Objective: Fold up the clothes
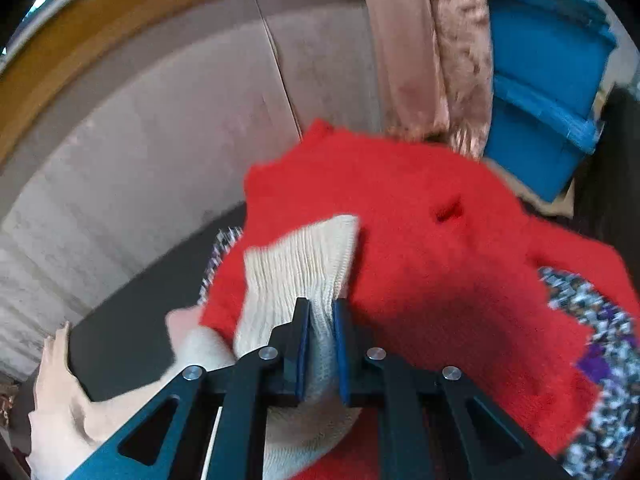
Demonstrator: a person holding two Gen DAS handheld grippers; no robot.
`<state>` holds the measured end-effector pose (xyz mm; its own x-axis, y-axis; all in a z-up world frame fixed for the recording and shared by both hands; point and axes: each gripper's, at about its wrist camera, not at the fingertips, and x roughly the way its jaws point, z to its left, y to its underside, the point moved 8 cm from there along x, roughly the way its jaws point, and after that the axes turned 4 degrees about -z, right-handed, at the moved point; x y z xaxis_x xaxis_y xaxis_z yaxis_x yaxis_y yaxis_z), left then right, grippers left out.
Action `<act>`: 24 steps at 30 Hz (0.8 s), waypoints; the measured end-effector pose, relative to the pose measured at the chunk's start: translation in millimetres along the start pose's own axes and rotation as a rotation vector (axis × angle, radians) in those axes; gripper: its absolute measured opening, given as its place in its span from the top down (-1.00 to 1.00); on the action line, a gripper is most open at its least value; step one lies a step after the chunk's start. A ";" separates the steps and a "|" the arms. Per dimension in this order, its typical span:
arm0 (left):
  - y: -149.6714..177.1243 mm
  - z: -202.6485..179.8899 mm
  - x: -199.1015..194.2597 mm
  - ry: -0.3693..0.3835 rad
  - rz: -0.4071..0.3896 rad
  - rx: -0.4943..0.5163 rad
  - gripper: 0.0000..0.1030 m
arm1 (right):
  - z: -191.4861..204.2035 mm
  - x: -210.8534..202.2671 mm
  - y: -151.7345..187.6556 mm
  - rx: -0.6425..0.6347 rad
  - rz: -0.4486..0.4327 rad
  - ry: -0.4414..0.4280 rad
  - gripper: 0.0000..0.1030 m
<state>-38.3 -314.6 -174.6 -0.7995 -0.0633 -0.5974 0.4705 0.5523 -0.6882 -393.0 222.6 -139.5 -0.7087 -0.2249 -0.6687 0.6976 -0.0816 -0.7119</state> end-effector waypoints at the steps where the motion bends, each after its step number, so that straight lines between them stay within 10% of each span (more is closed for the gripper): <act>1: -0.1 0.1 0.2 0.001 -0.001 -0.001 -0.12 | -2.2 -11.0 -5.8 0.002 -0.031 0.004 0.77; 15: -4.7 -6.1 4.9 -0.015 0.004 0.006 -0.12 | -99.7 -65.3 19.6 0.120 -0.049 0.348 0.60; 17: -8.4 -11.2 4.8 -0.029 0.005 0.018 -0.12 | -89.0 -81.7 15.3 0.104 -0.113 0.294 0.45; 20: -14.0 -19.0 4.5 -0.050 0.008 0.037 -0.12 | -9.3 -83.2 26.5 -0.041 -0.104 0.054 -0.32; 24: -36.9 -39.1 9.1 -0.031 -0.009 0.063 -0.12 | 129.0 -72.8 77.6 -0.258 0.030 -0.308 -0.27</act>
<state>-77.5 -303.0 -138.5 -0.7925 -0.0943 -0.6025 0.4865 0.4980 -0.7178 -273.7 107.4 -118.4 -0.5962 -0.5069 -0.6226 0.6407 0.1670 -0.7494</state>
